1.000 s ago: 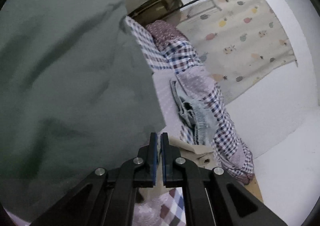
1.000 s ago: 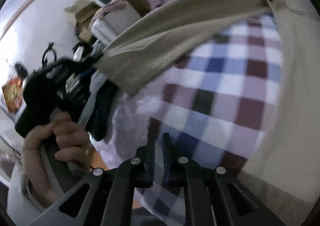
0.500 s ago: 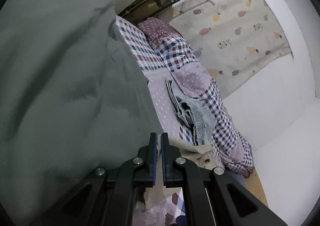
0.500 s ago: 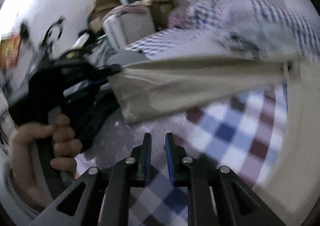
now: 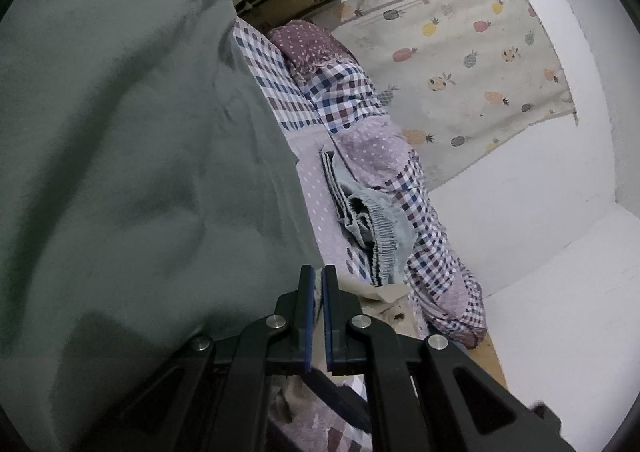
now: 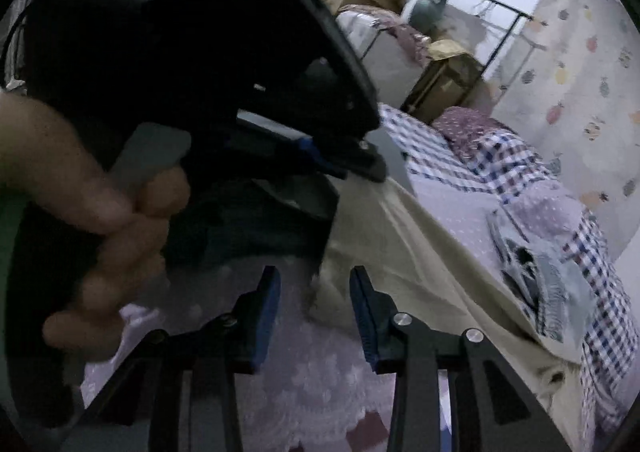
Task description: Fold clothes
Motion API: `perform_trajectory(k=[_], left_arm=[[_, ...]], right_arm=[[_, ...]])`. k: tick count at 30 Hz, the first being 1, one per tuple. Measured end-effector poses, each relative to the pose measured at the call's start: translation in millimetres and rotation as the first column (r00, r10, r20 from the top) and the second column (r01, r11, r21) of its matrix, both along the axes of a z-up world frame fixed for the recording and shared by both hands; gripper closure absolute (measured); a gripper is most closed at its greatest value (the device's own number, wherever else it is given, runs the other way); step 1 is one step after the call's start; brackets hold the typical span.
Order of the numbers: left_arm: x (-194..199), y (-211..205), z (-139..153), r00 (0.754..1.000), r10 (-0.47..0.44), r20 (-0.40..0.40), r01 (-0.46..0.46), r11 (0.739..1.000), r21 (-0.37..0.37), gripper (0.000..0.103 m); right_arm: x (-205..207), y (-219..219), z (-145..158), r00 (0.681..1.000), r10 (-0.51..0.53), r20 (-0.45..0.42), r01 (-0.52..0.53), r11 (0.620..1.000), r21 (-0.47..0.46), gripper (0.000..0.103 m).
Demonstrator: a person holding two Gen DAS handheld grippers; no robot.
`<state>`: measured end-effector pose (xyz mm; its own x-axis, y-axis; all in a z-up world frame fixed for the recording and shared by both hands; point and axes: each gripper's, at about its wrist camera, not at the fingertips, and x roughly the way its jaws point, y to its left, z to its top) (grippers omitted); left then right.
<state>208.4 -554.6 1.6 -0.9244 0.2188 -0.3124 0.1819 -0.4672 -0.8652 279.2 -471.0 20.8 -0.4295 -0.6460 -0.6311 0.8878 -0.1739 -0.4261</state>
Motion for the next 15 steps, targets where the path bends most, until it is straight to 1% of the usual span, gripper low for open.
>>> perform_trajectory(k=[4,6,7,9,12,13,15], left_arm=[[1,0,0,1.0,0.001,-0.006,-0.001,1.0,0.009,0.1],[2,-1,1,1.0,0.002,-0.014,-0.002,1.0,0.018,0.1],[3,-2,0,1.0,0.004,-0.018,-0.003,1.0,0.029,0.1],[6,-5,-2,1.0,0.009,-0.03,-0.007,0.998,0.06,0.1],[7,-6,-2,1.0,0.009,-0.022,-0.007,0.998,0.06,0.1],[7,-5,-2,1.0,0.008,-0.019,-0.007,0.998,0.059,0.1],[9,-7,-2,1.0,0.014,-0.021,-0.013,0.998,0.069,0.1]], right_arm=[[-22,-9,0,0.994,-0.067,0.082,0.067,0.998,0.001,0.065],[-28,-16,2,0.99,-0.095,0.108,0.095,0.995,0.005,0.066],[-28,-19,5,0.989,-0.107,0.107,0.107,0.994,0.002,0.066],[-23,-25,7,0.99,-0.122,0.077,0.123,0.992,0.003,0.066],[-18,-34,5,0.99,-0.132,0.04,0.131,0.991,0.022,0.067],[-19,-35,4,0.99,-0.133,0.045,0.132,0.991,0.024,0.069],[-23,-34,3,0.987,-0.145,0.062,0.144,0.989,0.03,0.08]])
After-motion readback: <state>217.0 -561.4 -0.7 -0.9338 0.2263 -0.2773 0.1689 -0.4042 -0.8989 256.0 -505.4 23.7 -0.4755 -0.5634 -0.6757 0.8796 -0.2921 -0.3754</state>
